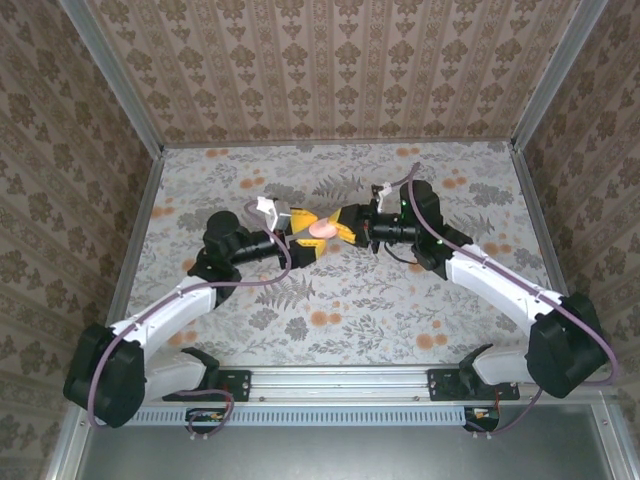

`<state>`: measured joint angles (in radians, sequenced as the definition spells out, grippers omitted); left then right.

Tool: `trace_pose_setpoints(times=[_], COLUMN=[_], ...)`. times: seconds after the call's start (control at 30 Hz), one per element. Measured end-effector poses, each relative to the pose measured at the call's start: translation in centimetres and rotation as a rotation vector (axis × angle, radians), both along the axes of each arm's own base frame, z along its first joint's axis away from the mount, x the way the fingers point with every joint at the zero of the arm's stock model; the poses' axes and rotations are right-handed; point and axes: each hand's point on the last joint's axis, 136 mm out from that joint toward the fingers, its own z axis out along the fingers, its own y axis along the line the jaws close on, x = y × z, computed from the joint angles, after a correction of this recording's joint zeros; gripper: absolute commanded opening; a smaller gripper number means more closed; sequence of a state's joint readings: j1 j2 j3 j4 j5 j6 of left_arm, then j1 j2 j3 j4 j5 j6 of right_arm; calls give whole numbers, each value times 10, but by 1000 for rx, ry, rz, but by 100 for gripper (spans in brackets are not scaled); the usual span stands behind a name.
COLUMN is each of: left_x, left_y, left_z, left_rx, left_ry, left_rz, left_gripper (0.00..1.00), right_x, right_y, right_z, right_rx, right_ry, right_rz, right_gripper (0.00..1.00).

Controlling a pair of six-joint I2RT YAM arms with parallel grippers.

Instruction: Insert wireless bluetooth earbuds into charging case

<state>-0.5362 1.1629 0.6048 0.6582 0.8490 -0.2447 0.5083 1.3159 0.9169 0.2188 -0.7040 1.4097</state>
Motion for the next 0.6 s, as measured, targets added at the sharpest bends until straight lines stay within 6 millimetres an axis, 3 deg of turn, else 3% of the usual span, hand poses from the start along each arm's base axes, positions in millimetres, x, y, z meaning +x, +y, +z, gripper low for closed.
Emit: trace_pose_setpoints(times=[0.2,0.6], left_x=[7,10], left_y=[0,1], left_z=[-9,-6], left_rx=[-11,-90], left_ry=[66,110], left_rz=[10,-17], left_gripper=[74,62], right_x=[-4,-3], right_y=[-3,-3], right_z=[18,21], right_rx=[33,49], right_ry=[-36,-30], right_rz=[-4,-20], right_gripper=[18,18])
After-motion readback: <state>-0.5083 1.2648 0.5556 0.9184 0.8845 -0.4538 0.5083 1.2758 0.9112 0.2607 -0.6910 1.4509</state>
